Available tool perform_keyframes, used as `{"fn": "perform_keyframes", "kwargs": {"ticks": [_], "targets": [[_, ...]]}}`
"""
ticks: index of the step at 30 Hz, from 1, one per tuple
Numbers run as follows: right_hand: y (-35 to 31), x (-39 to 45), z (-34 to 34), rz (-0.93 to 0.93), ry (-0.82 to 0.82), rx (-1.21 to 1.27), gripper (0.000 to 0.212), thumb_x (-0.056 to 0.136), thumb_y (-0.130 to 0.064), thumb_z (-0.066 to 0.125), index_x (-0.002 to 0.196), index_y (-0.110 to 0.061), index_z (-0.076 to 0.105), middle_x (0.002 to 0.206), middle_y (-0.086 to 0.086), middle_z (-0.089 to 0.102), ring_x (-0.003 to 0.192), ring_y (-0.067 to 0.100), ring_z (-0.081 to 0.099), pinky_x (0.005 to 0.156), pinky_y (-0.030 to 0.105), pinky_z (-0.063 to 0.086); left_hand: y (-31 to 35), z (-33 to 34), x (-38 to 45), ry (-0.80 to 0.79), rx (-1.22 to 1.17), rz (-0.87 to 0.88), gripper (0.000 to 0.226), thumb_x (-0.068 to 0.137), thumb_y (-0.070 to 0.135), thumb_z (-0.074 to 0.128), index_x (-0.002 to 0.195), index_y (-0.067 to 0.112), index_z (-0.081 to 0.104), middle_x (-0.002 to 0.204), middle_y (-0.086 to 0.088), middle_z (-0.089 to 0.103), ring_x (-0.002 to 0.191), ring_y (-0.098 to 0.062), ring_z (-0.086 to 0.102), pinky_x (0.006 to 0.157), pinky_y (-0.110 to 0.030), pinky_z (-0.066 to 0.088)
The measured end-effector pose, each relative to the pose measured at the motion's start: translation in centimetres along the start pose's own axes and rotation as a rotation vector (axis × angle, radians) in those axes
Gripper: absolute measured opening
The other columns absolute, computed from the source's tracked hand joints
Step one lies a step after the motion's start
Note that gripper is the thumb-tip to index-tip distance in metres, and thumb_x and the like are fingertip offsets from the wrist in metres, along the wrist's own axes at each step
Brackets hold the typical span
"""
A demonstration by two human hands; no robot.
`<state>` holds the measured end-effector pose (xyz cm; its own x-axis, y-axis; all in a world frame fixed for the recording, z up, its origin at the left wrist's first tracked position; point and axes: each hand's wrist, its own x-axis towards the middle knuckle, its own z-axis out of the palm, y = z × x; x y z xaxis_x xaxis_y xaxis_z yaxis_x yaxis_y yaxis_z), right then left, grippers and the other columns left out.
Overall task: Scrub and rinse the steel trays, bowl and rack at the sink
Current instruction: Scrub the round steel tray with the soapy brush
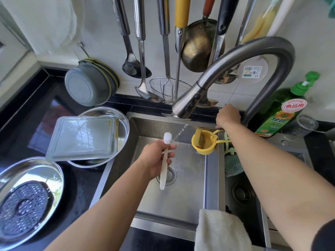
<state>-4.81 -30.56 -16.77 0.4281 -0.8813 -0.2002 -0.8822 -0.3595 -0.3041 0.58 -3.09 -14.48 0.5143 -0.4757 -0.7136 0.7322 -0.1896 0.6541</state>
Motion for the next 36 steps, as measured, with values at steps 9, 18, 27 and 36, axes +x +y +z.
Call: {"fn": "perform_keyframes", "kwargs": {"ticks": [9,18,27,36], "targets": [[0.9,-4.0,-0.4,-0.064,0.099,0.127,0.028,0.102,-0.022,0.056,0.124,-0.006,0.06,0.119,0.016,0.063,0.108,0.035,0.064,0.082,0.039,0.056,-0.8,-5.8,-2.1,0.014,0.032,0.035,0.016,0.106,0.006,0.047,0.114,0.002,0.06,0.086,-0.011,0.07,0.062,-0.02,0.065,0.052,-0.029,0.048],[-1.4,-25.4,3.5,0.061,-0.808,0.588,0.023,0.108,-0.025,0.048,0.099,-0.01,0.063,0.095,0.012,0.066,0.079,0.019,0.061,0.072,0.028,0.05,-4.4,-6.8,-1.7,0.05,-0.005,-0.097,0.027,0.105,-0.003,0.037,0.091,-0.001,0.06,0.093,-0.02,0.071,0.09,-0.031,0.07,0.092,-0.05,0.052],[-1.4,-31.0,10.3,0.394,-0.552,0.651,0.025,0.106,-0.011,0.039,0.104,-0.004,0.063,0.07,0.007,0.058,0.053,0.017,0.048,0.043,0.023,0.034,-8.8,-11.2,-2.9,0.013,0.701,-0.065,0.044,0.104,0.022,0.046,0.144,0.006,0.051,0.149,-0.019,0.051,0.134,-0.035,0.051,0.113,-0.035,0.04],[-0.6,-30.7,14.4,0.289,-0.476,0.412,0.022,0.103,-0.013,0.045,0.097,-0.007,0.065,0.079,0.014,0.069,0.057,0.025,0.053,0.054,0.033,0.041,-9.8,-25.6,-10.0,0.363,0.608,0.278,0.029,0.097,0.006,0.053,0.102,0.03,0.069,0.105,0.004,0.076,0.09,-0.011,0.072,0.085,-0.031,0.055]]}}
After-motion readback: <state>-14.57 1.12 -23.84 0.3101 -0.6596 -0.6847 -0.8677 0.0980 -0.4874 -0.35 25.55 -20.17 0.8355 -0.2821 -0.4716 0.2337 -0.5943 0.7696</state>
